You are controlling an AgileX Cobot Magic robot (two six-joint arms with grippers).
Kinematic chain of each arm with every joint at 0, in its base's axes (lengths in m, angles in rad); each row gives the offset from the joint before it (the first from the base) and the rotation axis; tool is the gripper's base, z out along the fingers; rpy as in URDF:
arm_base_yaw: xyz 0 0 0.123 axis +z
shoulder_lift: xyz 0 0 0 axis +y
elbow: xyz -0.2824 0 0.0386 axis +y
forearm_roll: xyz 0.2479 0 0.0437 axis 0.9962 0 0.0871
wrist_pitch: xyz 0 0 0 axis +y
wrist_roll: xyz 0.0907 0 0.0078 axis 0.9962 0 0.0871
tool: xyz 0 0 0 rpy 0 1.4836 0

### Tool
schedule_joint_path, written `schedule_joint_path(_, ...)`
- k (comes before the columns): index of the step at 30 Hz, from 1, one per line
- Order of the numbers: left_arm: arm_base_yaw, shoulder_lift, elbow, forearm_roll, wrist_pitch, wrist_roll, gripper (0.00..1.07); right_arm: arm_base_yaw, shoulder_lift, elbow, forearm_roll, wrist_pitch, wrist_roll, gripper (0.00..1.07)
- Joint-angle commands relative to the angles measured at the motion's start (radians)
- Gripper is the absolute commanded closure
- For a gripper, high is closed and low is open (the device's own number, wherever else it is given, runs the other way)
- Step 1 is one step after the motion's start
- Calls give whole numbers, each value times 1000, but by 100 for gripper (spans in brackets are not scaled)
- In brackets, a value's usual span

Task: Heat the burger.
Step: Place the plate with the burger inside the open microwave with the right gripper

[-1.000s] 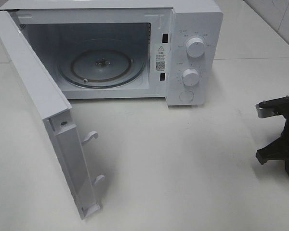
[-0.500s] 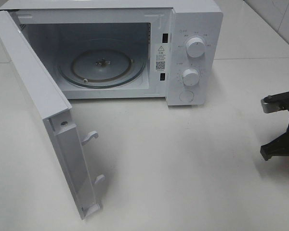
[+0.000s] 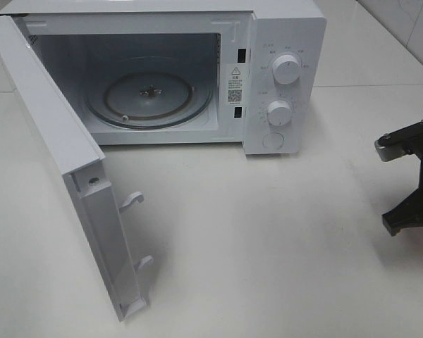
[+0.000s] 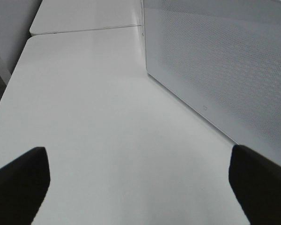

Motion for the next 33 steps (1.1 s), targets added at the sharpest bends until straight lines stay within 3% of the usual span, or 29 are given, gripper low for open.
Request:
schedule_joint_path(1,-6,-21,2,-3,-10,1,10,41,-31,2,-53,72,17,107)
schedule_joint_path(13,-6,-21,2,0,-10,1,10,162,-95,10,-53,154,17,107)
schedule_joint_path(33,-6,-21,2,0,-10,1,10,438,-298,169,-29,185,18,107)
